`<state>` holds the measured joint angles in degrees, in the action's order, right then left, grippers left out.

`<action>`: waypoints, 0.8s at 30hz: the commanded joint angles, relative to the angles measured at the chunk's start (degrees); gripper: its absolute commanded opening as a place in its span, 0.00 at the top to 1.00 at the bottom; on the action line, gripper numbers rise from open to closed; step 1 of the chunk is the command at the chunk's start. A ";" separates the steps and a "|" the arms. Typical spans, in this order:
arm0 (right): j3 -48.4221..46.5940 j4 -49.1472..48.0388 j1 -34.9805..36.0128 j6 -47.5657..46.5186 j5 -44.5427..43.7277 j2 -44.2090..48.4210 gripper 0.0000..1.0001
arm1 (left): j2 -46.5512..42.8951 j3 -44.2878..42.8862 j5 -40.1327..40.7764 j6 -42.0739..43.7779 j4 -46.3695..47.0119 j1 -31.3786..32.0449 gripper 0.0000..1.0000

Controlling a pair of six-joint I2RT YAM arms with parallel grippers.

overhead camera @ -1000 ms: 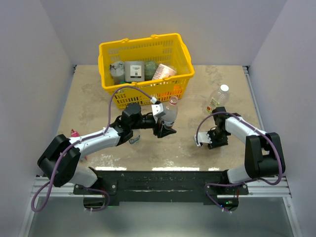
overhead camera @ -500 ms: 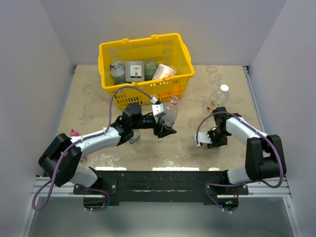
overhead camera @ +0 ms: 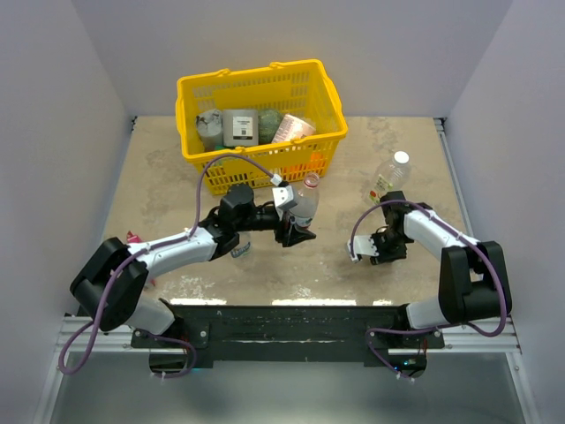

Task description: Screw on the bottle caps

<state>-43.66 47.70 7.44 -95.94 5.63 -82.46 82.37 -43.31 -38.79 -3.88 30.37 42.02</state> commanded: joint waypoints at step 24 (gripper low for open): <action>-44.68 33.77 1.34 5.60 38.84 23.39 0.97 | 9.47 -15.75 6.61 29.89 -30.19 6.93 1.00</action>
<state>-88.20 74.87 8.19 -86.21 36.32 -58.28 90.61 -55.94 -36.25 19.86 7.81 48.47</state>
